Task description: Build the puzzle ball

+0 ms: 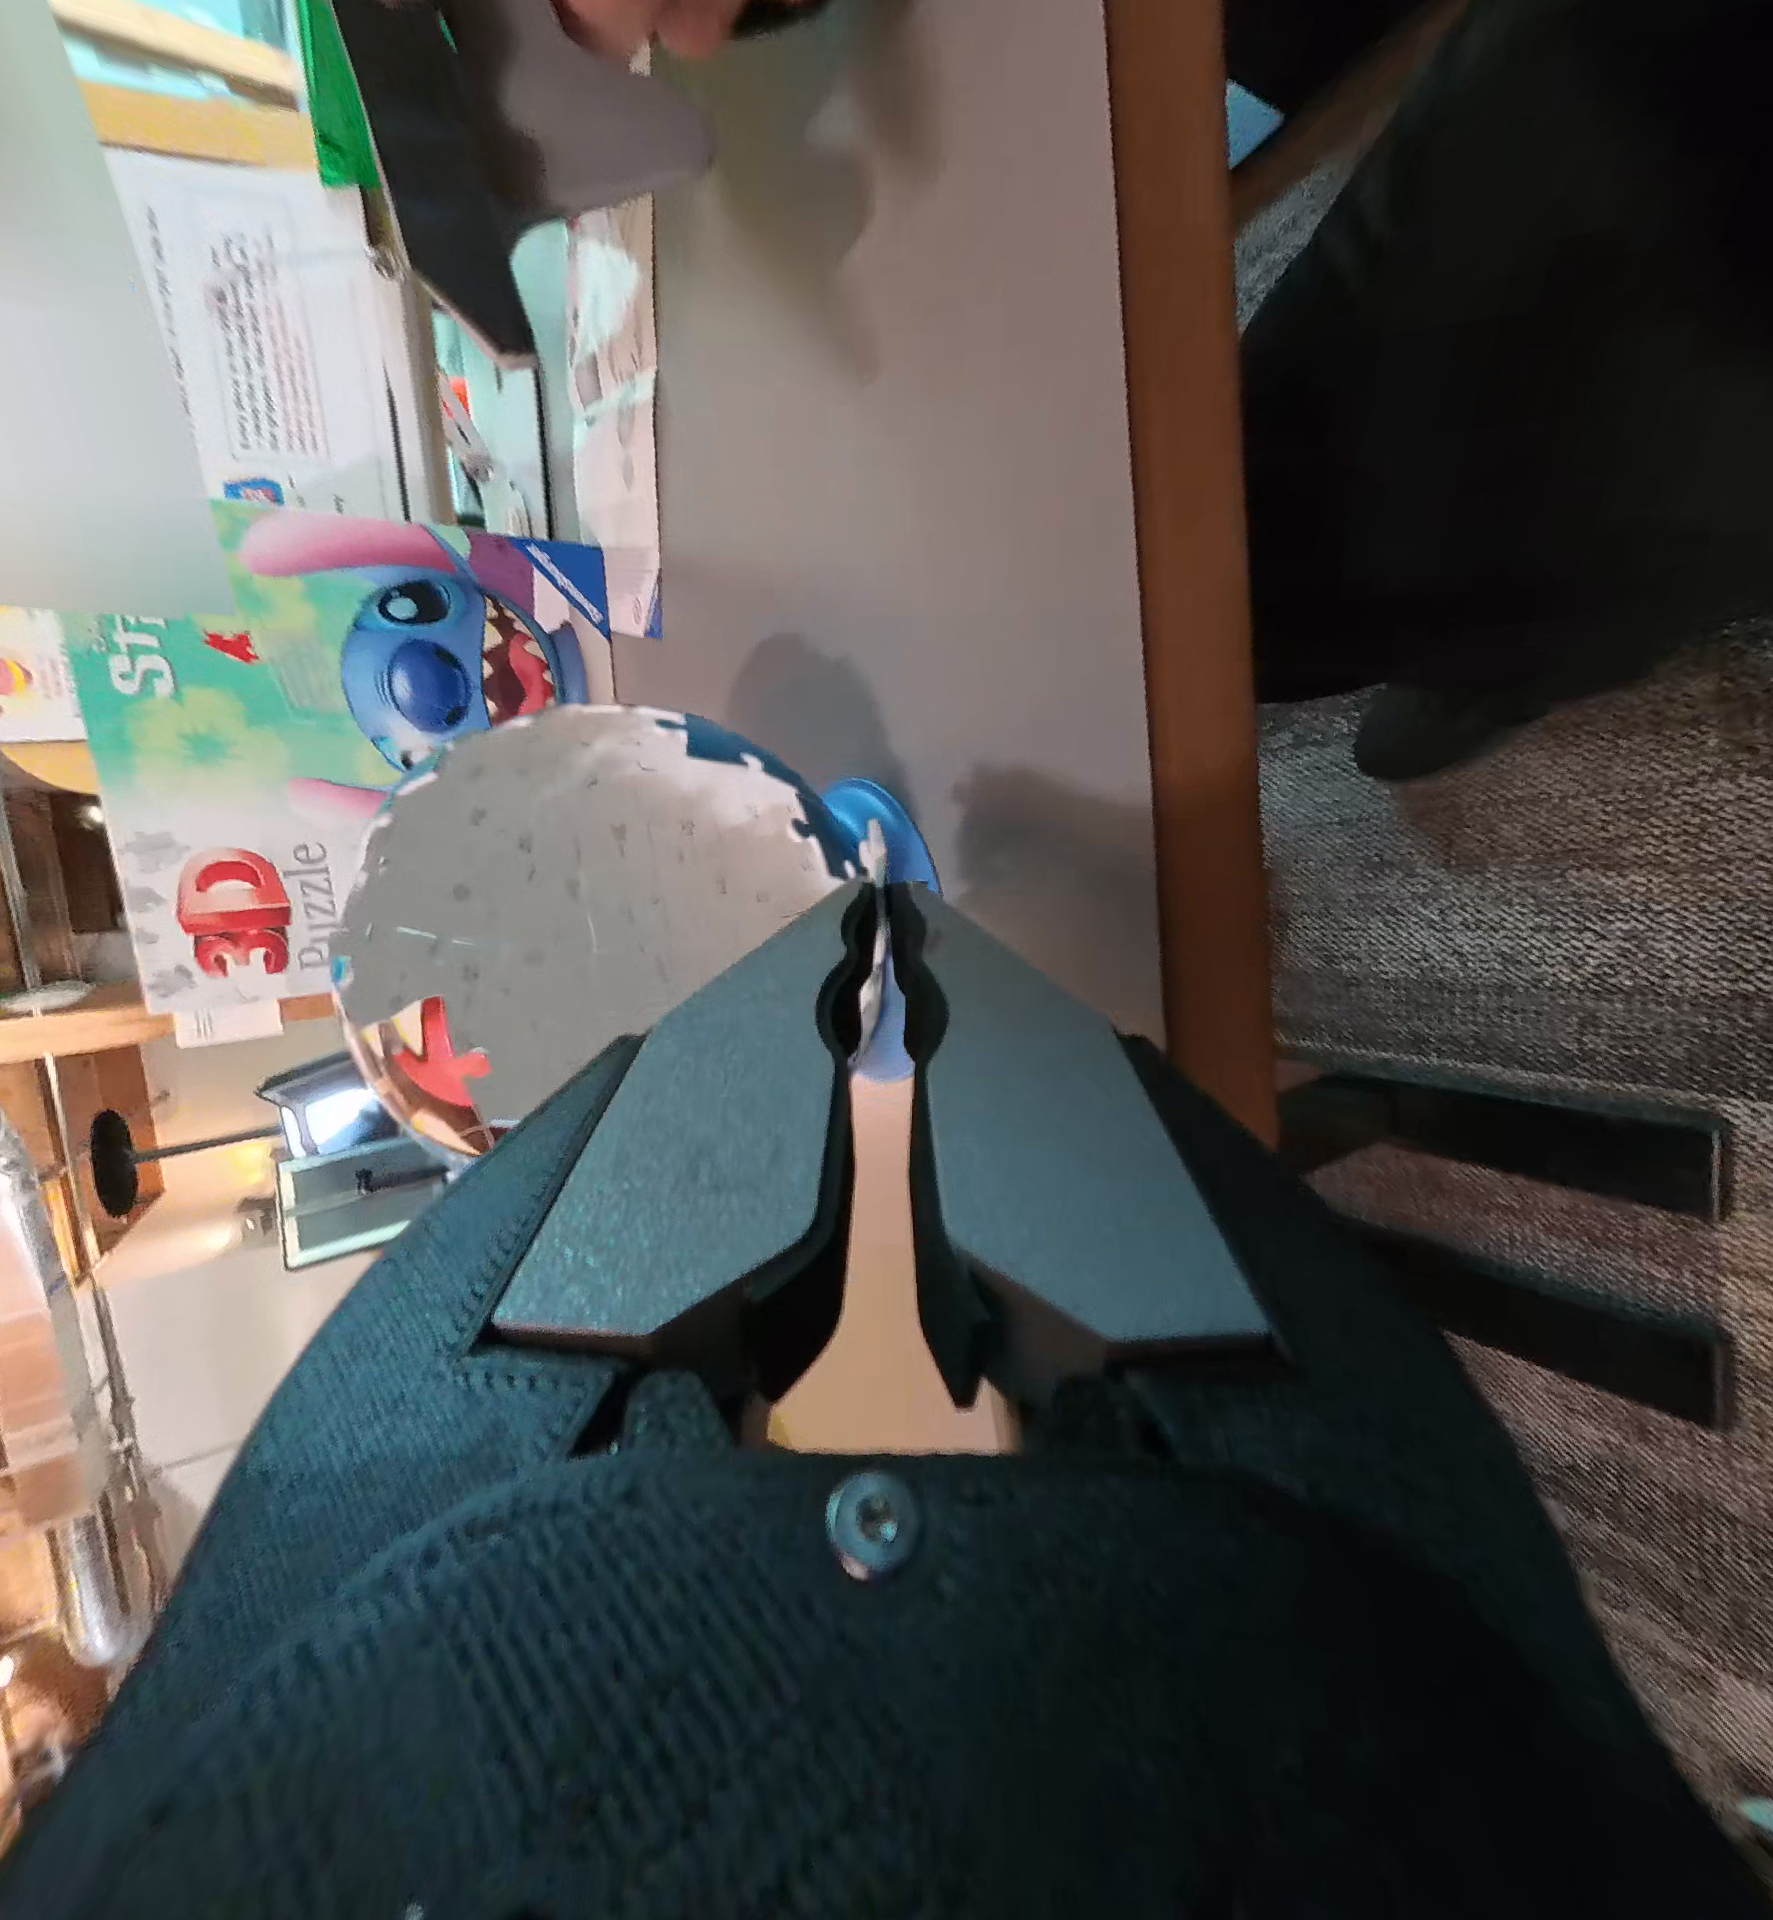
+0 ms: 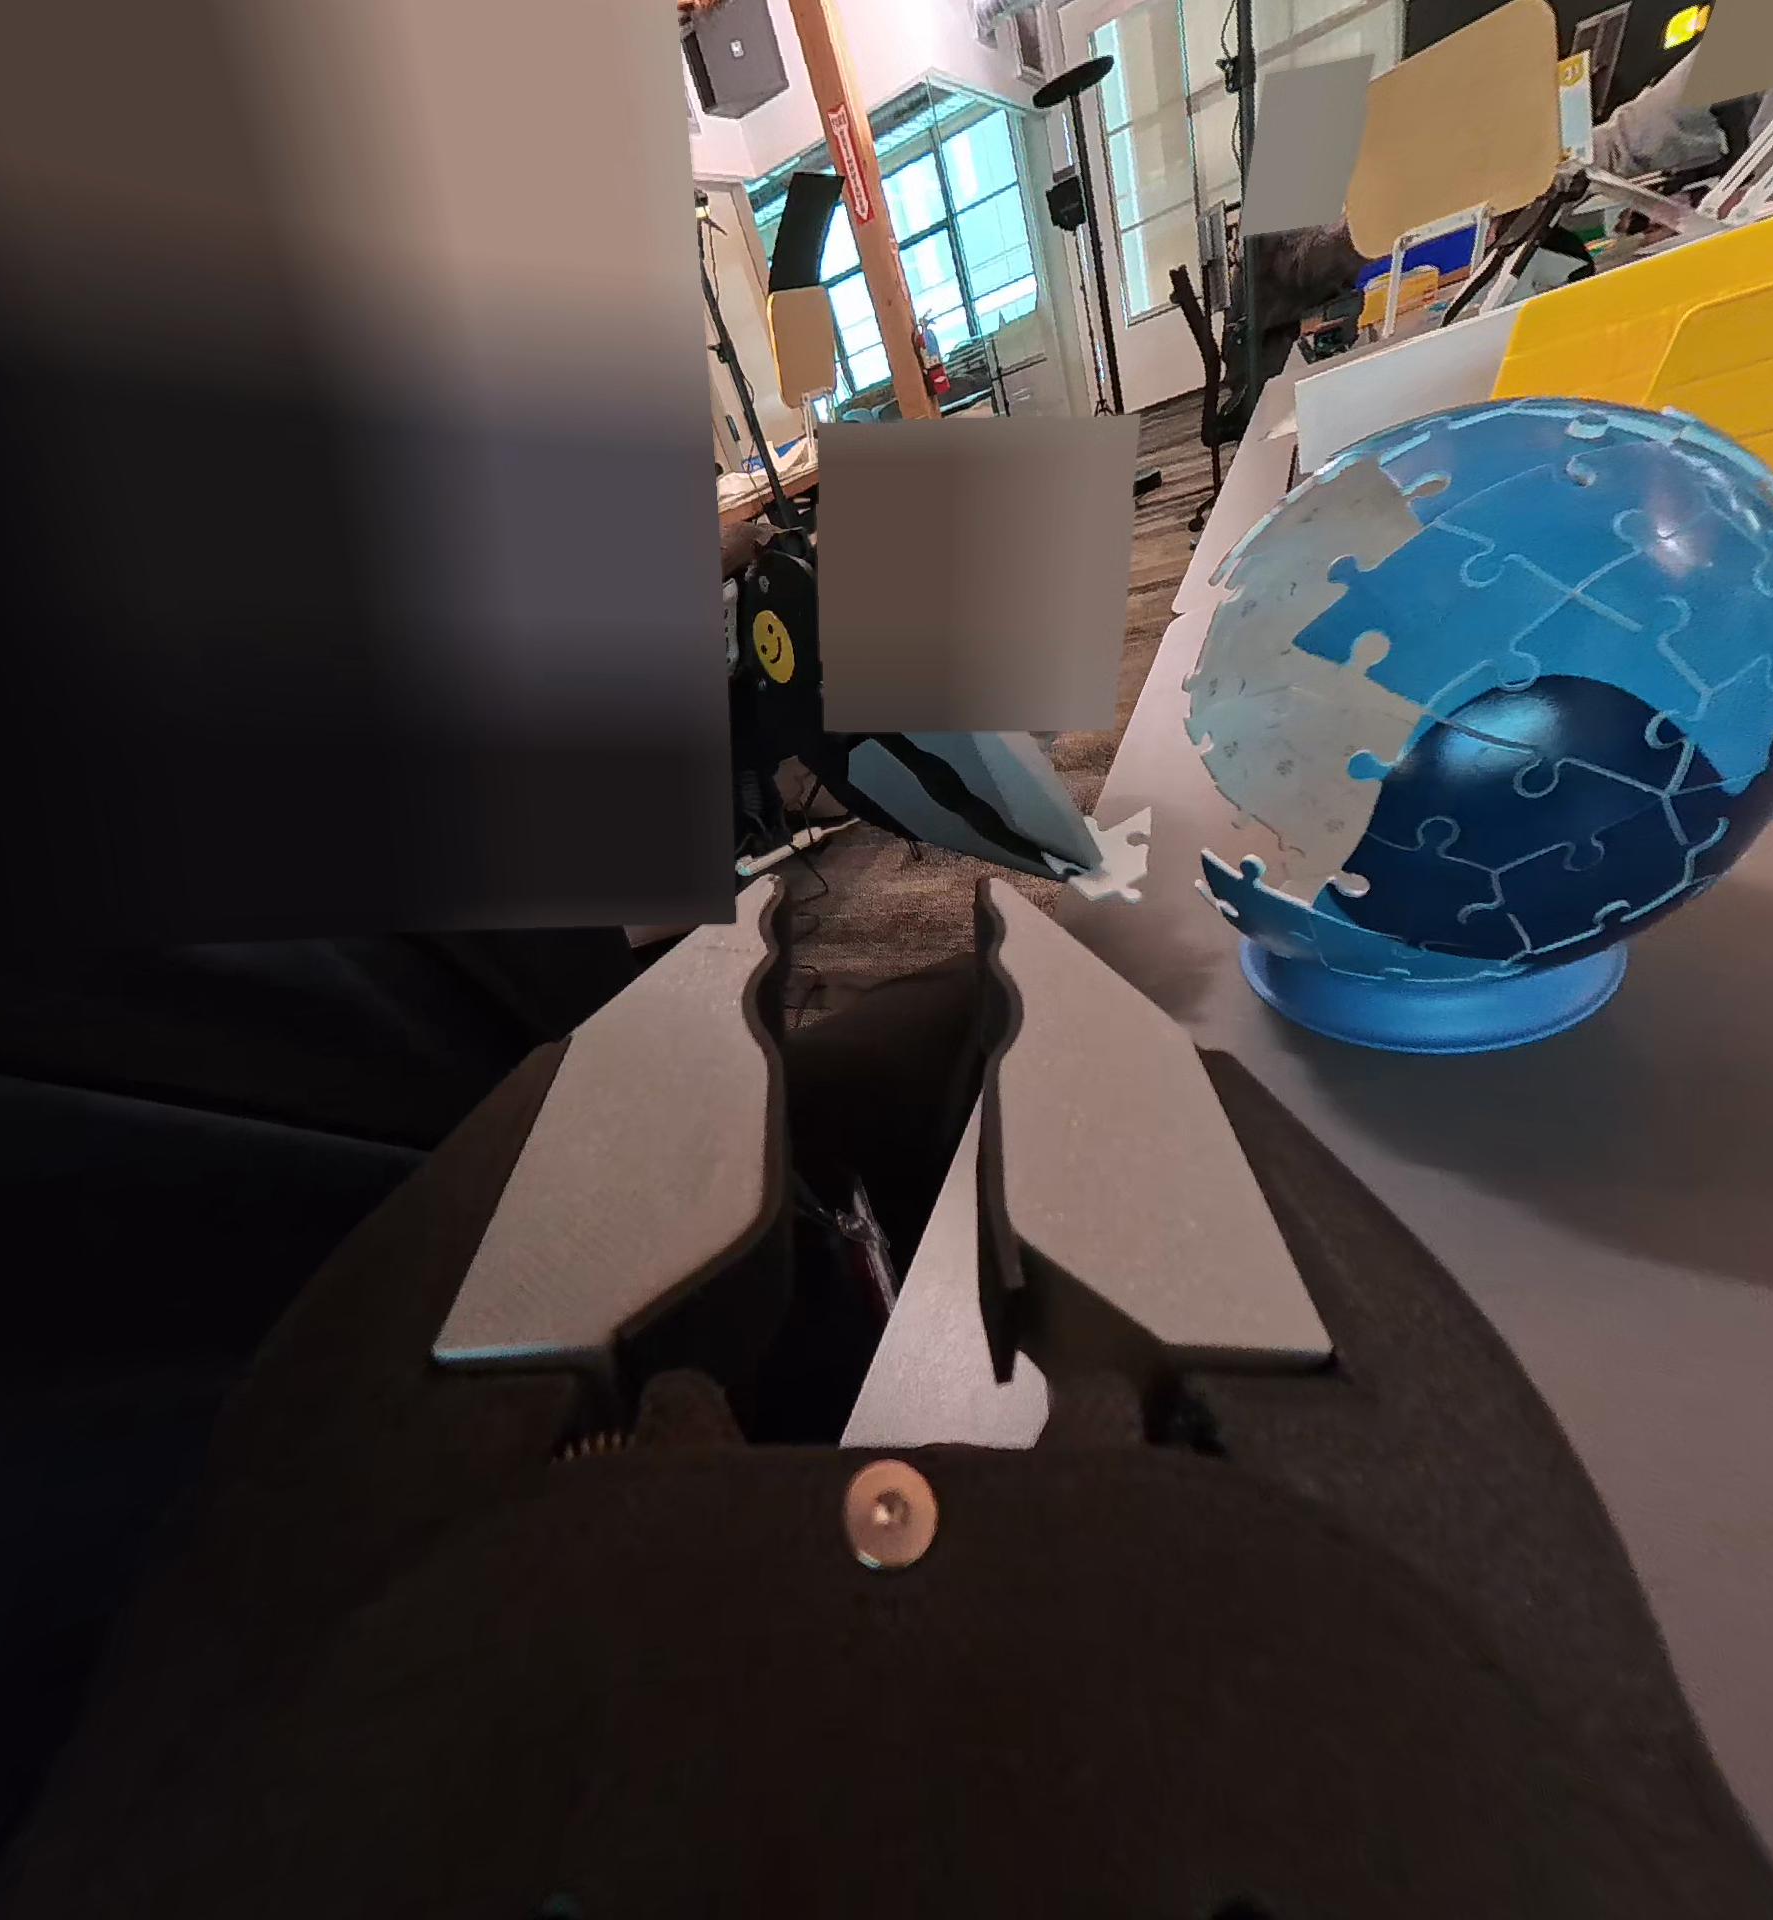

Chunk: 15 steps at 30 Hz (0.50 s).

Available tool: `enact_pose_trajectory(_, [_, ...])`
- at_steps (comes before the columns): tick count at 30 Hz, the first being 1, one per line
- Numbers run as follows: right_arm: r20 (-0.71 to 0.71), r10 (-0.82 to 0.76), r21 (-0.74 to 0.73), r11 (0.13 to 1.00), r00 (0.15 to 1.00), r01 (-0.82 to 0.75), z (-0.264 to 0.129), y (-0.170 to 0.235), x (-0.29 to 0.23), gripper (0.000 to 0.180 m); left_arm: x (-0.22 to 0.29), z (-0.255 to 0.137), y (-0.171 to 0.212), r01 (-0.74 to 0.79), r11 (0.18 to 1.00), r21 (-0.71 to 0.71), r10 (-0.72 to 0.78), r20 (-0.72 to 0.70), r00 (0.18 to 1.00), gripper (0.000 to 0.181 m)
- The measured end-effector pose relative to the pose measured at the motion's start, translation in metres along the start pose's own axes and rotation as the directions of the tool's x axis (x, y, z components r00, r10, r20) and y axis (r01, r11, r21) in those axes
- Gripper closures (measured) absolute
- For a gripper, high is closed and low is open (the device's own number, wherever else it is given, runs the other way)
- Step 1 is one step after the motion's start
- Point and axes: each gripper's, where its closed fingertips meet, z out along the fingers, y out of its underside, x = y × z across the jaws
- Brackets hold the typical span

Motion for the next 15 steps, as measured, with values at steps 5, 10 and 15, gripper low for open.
enact_pose_trajectory(5, [-0.023, -0.002, 0.019, 1.0, 1.0, 0.003, -0.002, -0.003, 0.005, 0.148, 0.008, -0.006, -0.004, 0.103, 0.985, 0.135, -0.091, -0.095, 0.991, 0.181])
enact_pose_trajectory(10, [-0.057, -0.028, -0.015, 1.0, 0.998, 0.027, 0.003, -0.001, 0.012, 0.146, -0.01, -0.017, -0.015, 0.166, 0.958, 0.232, -0.159, -0.051, 0.986, 0.18])
enact_pose_trajectory(15, [-0.101, -0.224, -0.149, 0.967, 0.969, 0.207, 0.021, 0.009, 0.01, 0.149, -0.033, -0.03, -0.049, 0.217, 0.899, 0.379, -0.235, 0.001, 0.972, 0.181])
